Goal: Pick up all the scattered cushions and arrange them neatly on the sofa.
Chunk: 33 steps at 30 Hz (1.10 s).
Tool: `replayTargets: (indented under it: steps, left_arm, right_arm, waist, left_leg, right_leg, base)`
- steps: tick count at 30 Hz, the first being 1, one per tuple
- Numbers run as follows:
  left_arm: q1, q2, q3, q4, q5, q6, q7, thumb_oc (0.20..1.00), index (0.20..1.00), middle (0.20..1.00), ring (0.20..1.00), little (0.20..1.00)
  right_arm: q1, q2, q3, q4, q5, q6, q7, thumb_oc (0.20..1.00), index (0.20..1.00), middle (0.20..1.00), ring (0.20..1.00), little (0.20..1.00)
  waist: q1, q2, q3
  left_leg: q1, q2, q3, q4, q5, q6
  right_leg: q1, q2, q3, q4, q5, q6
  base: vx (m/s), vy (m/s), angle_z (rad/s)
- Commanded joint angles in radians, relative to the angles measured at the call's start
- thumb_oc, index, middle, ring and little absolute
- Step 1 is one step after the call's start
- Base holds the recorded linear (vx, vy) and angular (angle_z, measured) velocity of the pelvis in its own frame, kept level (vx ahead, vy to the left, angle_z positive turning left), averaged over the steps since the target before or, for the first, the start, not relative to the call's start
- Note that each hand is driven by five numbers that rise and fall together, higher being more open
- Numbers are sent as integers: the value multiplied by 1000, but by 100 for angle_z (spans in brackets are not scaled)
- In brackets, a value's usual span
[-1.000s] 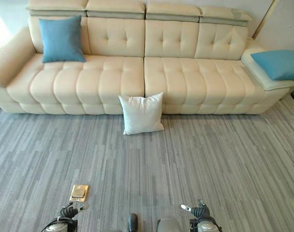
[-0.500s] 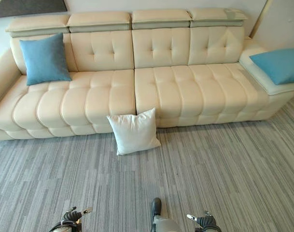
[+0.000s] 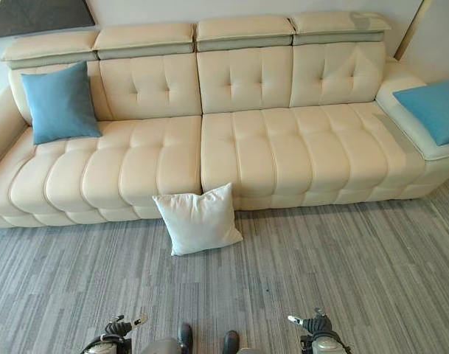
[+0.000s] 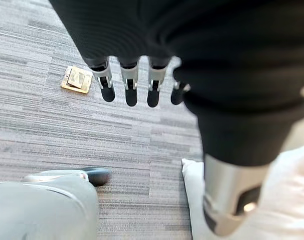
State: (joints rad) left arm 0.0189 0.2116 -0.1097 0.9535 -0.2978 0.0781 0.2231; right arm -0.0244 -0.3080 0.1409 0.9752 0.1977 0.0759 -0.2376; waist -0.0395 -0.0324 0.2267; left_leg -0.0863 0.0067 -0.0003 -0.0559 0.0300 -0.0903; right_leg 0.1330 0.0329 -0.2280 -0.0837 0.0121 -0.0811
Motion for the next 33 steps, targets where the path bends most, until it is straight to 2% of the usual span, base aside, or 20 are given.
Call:
replayTargets:
  steps: [1, 3, 5, 6, 7, 9, 11, 13, 14, 16, 17, 18, 19, 21, 22, 25, 27, 28, 30, 33]
  left_arm:
    - [9, 41, -37, -53, 8, -4, 9, 1000, 1000, 1000, 1000, 1000]
    - [9, 44, -35, -50, 13, -2, 6, 1000, 1000, 1000, 1000, 1000]
    - [21, 49, -32, -64, 20, -3, 6, 1000, 1000, 1000, 1000, 1000]
    - [30, 52, -28, -68, 20, -3, 6, 1000, 1000, 1000, 1000, 1000]
    - [36, 56, -23, -73, 19, -5, 7, 1000, 1000, 1000, 1000, 1000]
    - [36, 60, -21, -62, 20, -3, 6, 1000, 1000, 1000, 1000, 1000]
    - [32, 69, -21, -56, 26, -3, 3, 1000, 1000, 1000, 1000, 1000]
    - [27, 83, -22, -73, 23, -2, 1, 1000, 1000, 1000, 1000, 1000]
    - [17, 89, -26, -90, 19, 0, 0, 1000, 1000, 1000, 1000, 1000]
    - [13, 91, -28, -97, 19, -2, 1, 1000, 1000, 1000, 1000, 1000]
    - [8, 92, -29, -95, 19, -1, 3, 1000, 1000, 1000, 1000, 1000]
    - [5, 92, -29, -96, 18, -2, 3, 1000, 1000, 1000, 1000, 1000]
    - [3, 93, -27, -92, 18, -4, 1, 1000, 1000, 1000, 1000, 1000]
    - [2, 92, -24, -93, 17, -6, -2, 1000, 1000, 1000, 1000, 1000]
    - [2, 91, -20, -91, 10, -6, -3, 1000, 1000, 1000, 1000, 1000]
    - [-5, 90, -11, -81, 13, -8, -7, 1000, 1000, 1000, 1000, 1000]
    - [-3, 92, -9, -89, 17, -9, -10, 1000, 1000, 1000, 1000, 1000]
    - [-2, 96, -2, -104, 23, -16, -11, 1000, 1000, 1000, 1000, 1000]
    - [9, 96, 4, -115, 20, -17, -13, 1000, 1000, 1000, 1000, 1000]
    - [28, 80, 10, -107, 14, -16, -12, 1000, 1000, 1000, 1000, 1000]
  right_arm:
    - [14, -34, -12, -54, -6, -8, -11, 1000, 1000, 1000, 1000, 1000]
    - [14, -29, -11, -58, -9, -8, -8, 1000, 1000, 1000, 1000, 1000]
    - [13, -26, -6, -61, -17, -3, -3, 1000, 1000, 1000, 1000, 1000]
    - [12, -24, 0, -64, -26, 1, 4, 1000, 1000, 1000, 1000, 1000]
    - [12, -20, 7, -72, -34, -2, 7, 1000, 1000, 1000, 1000, 1000]
    - [4, -13, 14, -67, -44, -3, 12, 1000, 1000, 1000, 1000, 1000]
    - [4, 0, 11, -68, -45, -5, 20, 1000, 1000, 1000, 1000, 1000]
    - [-10, 5, 22, -71, -55, -5, 28, 1000, 1000, 1000, 1000, 1000]
    - [-13, 6, 27, -80, -62, 0, 24, 1000, 1000, 1000, 1000, 1000]
    - [-17, 7, 24, -80, -59, 0, 22, 1000, 1000, 1000, 1000, 1000]
    - [-17, 7, 22, -80, -58, 0, 18, 1000, 1000, 1000, 1000, 1000]
    - [-17, 9, 17, -78, -56, 0, 15, 1000, 1000, 1000, 1000, 1000]
    - [-14, 9, 12, -71, -50, 2, 15, 1000, 1000, 1000, 1000, 1000]
    - [-13, 9, 9, -66, -50, 4, 15, 1000, 1000, 1000, 1000, 1000]
    - [-14, 9, 4, -65, -46, 5, 12, 1000, 1000, 1000, 1000, 1000]
    - [-9, 7, -14, -61, -41, 7, 7, 1000, 1000, 1000, 1000, 1000]
    - [-3, 5, -18, -64, -40, 9, 8, 1000, 1000, 1000, 1000, 1000]
    - [7, 4, -29, -68, -39, 9, 11, 1000, 1000, 1000, 1000, 1000]
    - [13, -1, -35, -69, -43, 11, 11, 1000, 1000, 1000, 1000, 1000]
    - [14, -6, -28, -62, -45, 8, 16, 1000, 1000, 1000, 1000, 1000]
  waist:
    - [17, 34, 4]
    - [10, 37, -2]
    - [23, 39, -11]
    - [28, 38, -24]
    - [37, 34, -32]
    - [42, 24, -53]
    - [48, 9, -61]
    - [51, 3, -44]
    - [47, 8, -14]
    - [43, 12, -2]
    - [41, 20, 6]
    - [40, 28, 15]
    - [37, 43, 25]
    - [35, 49, 30]
    - [35, 49, 33]
    - [26, 46, 39]
    - [22, 44, 39]
    - [18, 35, 33]
    - [18, 34, 22]
    - [21, 36, -13]
  left_leg:
    - [-38, -25, -34, -31, 72, 16]
    - [-75, -26, 9, -31, 73, 5]
    - [-74, -32, 21, -31, 94, 2]
    - [-59, -36, 11, -31, 88, 18]
    - [-51, -47, -10, -31, 112, 28]
    - [-31, -62, -4, -31, 102, 56]
    - [6, -76, 15, -31, 74, 89]
    - [44, -86, 36, -31, 35, 121]
    - [84, -92, 54, -31, 13, 141]
    - [109, -91, 61, -31, -5, 147]
    - [124, -86, 61, -31, -14, 150]
    - [140, -80, 65, -31, -22, 149]
    - [171, -67, 69, -31, -36, 145]
    - [189, -61, 68, -31, -45, 141]
    - [198, -60, 71, -31, -50, 139]
    - [239, -56, 76, -31, -77, 123]
    - [247, -56, 72, -31, -79, 119]
    - [266, -57, 70, -30, -96, 110]
    - [292, -56, 69, -31, -112, 104]
    - [325, -41, 60, -19, -131, 93]
  right_leg:
    - [47, -29, 39, 45, -155, 83]
    - [64, -23, 45, 49, -164, 83]
    - [94, -22, 60, 47, -172, 90]
    - [111, -23, 73, 48, -185, 98]
    - [132, -33, 83, 52, -199, 108]
    - [131, -60, 96, 106, -209, 127]
    - [79, -91, 107, 263, -164, 157]
    - [-44, -128, 119, 502, -40, 189]
    - [-131, -162, 105, 665, 24, 194]
    - [-169, -166, 110, 699, 21, 185]
    - [-204, -164, 102, 707, -2, 172]
    - [-236, -159, 88, 678, -37, 161]
    - [-252, -155, 54, 580, -69, 151]
    - [-259, -144, 46, 519, -71, 152]
    - [-272, -139, 43, 465, -65, 158]
    - [-272, -101, 74, 202, 5, 193]
    - [-267, -99, 88, 160, 22, 200]
    - [-264, -94, 106, 62, 61, 214]
    - [-257, -95, 85, 42, 72, 219]
    - [-215, -85, 77, 30, 69, 200]
  base:
    - [330, 77, 19]
    - [357, 109, 13]
    - [456, 161, 10]
    - [554, 216, -9]
    - [569, 248, -24]
    - [546, 257, -34]
    - [464, 249, -39]
    - [352, 294, -23]
    - [246, 239, -24]
    - [228, 181, -17]
    - [285, 166, 0]
    - [353, 127, 9]
    - [282, 78, 3]
    - [236, 21, -11]
    - [277, -14, -4]
    - [301, -69, -19]
    - [235, -97, -10]
    - [332, -160, 13]
    - [404, -198, 16]
    - [376, -217, 0]
